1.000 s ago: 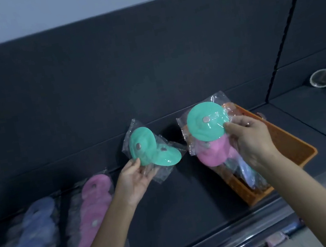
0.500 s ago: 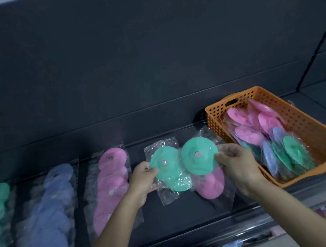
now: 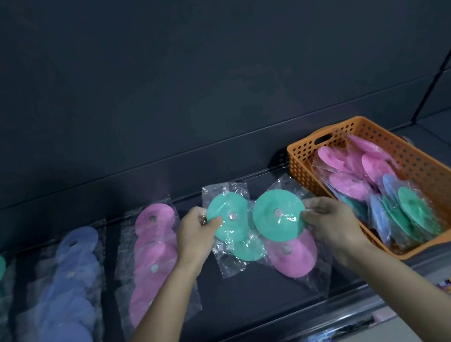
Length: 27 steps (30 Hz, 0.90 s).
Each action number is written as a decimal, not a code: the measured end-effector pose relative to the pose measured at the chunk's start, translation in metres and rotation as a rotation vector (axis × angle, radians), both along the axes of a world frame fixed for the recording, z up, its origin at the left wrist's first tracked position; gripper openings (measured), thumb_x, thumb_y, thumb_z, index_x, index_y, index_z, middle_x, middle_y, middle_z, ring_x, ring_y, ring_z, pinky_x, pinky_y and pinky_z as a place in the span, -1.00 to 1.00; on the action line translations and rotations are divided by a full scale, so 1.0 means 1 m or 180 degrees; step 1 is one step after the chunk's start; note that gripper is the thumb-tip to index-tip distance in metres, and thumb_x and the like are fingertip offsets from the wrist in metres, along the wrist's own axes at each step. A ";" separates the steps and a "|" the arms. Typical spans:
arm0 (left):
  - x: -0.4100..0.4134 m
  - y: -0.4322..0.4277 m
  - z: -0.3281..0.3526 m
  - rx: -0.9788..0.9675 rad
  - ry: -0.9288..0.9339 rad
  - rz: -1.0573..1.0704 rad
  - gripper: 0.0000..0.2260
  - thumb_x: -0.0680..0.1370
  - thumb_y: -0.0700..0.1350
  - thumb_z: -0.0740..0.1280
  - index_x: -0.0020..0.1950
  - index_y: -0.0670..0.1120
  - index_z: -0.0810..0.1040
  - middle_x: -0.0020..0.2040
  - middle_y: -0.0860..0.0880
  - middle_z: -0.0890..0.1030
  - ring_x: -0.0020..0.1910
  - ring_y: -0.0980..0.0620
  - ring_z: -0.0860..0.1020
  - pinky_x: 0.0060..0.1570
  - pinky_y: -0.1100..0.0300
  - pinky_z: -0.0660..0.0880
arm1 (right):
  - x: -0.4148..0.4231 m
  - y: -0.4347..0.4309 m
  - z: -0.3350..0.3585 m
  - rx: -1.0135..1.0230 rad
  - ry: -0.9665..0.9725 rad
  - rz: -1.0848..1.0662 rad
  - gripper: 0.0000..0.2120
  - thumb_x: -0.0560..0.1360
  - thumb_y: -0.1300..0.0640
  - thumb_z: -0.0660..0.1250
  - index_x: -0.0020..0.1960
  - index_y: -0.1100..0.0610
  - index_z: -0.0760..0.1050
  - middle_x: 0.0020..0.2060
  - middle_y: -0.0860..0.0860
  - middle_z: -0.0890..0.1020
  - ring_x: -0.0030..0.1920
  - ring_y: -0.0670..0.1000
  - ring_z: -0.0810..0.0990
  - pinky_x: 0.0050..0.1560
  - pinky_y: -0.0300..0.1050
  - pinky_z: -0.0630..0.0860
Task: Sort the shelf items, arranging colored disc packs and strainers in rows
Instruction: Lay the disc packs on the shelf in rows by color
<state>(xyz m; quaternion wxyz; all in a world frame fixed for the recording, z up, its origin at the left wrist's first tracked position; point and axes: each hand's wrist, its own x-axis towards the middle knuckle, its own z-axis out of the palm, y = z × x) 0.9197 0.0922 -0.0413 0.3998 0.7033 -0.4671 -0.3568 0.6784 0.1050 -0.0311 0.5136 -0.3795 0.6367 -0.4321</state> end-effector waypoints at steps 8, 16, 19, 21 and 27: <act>0.018 -0.006 0.004 0.0200 0.0911 0.0449 -0.94 0.58 -0.17 0.25 -0.08 -0.07 0.40 0.07 -0.13 0.55 -0.03 -0.04 0.58 -0.31 0.17 0.55 | -0.002 0.001 -0.007 0.0086 0.1607 0.0789 -0.87 0.51 0.26 0.29 -0.13 0.06 0.53 -0.23 -0.02 0.62 -0.23 -0.03 0.59 -0.35 -0.26 0.44; 0.018 0.000 0.011 0.0114 0.1626 0.0239 -0.89 0.52 -0.32 0.34 -0.14 -0.17 0.44 -0.11 -0.14 0.61 -0.25 0.01 0.67 -0.38 0.17 0.59 | 0.008 -0.002 0.004 -0.0668 0.1844 0.0578 -0.84 0.46 0.33 0.30 -0.17 0.08 0.51 -0.27 -0.10 0.60 -0.21 -0.12 0.57 -0.32 -0.35 0.39; 0.020 0.002 0.012 0.0462 0.1494 -0.0027 -0.82 0.45 -0.37 0.40 -0.08 -0.20 0.43 -0.04 -0.20 0.61 -0.10 -0.11 0.65 -0.22 0.16 0.60 | 0.015 -0.004 0.006 -0.0300 0.1201 0.0259 -0.83 0.45 0.34 0.31 -0.20 0.10 0.53 -0.24 -0.03 0.63 -0.16 -0.02 0.62 -0.23 -0.14 0.56; 0.022 0.002 0.010 0.0652 0.1470 -0.0027 -0.80 0.46 -0.37 0.38 0.00 -0.20 0.45 0.04 -0.21 0.59 -0.01 -0.14 0.61 -0.12 0.14 0.58 | 0.018 -0.003 0.003 0.0196 0.0578 0.0080 -0.90 0.44 0.35 0.32 -0.17 0.18 0.53 -0.24 0.09 0.63 -0.20 0.11 0.64 -0.22 0.04 0.61; 0.023 0.000 0.006 0.0359 0.0912 0.0154 -0.92 0.53 -0.23 0.32 -0.07 -0.09 0.43 0.01 -0.17 0.58 -0.08 -0.10 0.56 -0.04 -0.03 0.53 | 0.023 0.010 -0.004 0.0849 -0.0613 -0.0118 -0.83 0.44 0.48 0.26 -0.04 0.28 0.44 -0.23 0.28 0.58 -0.41 0.19 0.57 -0.40 0.05 0.55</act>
